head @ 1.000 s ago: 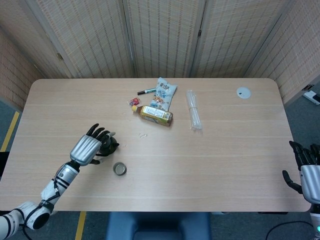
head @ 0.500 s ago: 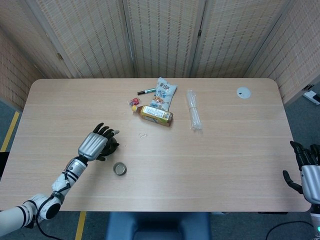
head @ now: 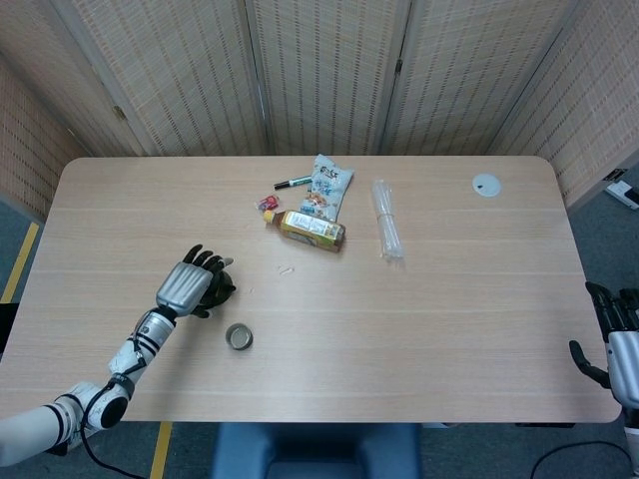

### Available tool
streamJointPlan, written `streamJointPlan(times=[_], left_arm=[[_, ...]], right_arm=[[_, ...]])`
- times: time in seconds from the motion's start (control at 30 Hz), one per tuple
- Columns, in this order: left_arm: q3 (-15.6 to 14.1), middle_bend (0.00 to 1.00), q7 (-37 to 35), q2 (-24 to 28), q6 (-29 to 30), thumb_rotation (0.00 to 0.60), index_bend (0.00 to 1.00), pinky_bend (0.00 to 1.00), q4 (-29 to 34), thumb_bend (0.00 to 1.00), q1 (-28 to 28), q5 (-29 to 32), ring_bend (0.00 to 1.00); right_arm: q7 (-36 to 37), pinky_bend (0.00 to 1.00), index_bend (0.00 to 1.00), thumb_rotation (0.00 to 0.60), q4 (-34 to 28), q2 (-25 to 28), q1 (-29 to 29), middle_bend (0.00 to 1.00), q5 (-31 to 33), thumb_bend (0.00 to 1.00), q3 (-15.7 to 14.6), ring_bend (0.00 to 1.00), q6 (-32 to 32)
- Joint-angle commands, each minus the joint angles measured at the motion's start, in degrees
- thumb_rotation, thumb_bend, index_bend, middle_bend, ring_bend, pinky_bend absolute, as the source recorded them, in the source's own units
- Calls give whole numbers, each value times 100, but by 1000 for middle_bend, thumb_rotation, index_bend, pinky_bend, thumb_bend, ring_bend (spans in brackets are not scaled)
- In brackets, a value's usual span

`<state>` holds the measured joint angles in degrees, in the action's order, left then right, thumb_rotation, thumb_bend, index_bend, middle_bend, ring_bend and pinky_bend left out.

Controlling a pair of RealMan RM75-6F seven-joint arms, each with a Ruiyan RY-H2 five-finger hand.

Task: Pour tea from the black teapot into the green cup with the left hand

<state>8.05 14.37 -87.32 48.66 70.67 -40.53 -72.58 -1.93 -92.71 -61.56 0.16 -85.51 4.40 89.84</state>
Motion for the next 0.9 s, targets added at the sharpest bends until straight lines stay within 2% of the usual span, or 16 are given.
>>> streamJointPlan(times=[0.03, 0.33, 0.47, 0.7, 0.9], left_arm=[[-10, 201, 106, 16, -20, 600, 163, 0, -67, 212, 6, 118, 127], [5, 201, 170, 27, 67, 600, 163, 0, -248, 211, 42, 331, 131], [-73, 201, 187, 168, 76, 600, 164, 0, -66, 212, 112, 369, 135], [-366, 205, -414, 655, 351, 600, 208, 0, 389, 212, 309, -285, 165], [-624, 282, -1146, 818, 610, 600, 309, 0, 159, 211, 342, -1042, 225]], right_arm=[[24, 0, 0, 600, 24, -16, 13, 159, -4, 376, 10, 184, -11], [97, 0, 0, 600, 109, -63, 53, 159, -23, 376, 21, 184, -59], [152, 0, 0, 600, 164, -96, 67, 159, -32, 376, 29, 188, -64], [181, 0, 0, 600, 175, -86, 94, 170, -126, 376, 48, 209, -11], [188, 0, 8, 600, 180, -103, 69, 180, -196, 376, 14, 221, 47]])
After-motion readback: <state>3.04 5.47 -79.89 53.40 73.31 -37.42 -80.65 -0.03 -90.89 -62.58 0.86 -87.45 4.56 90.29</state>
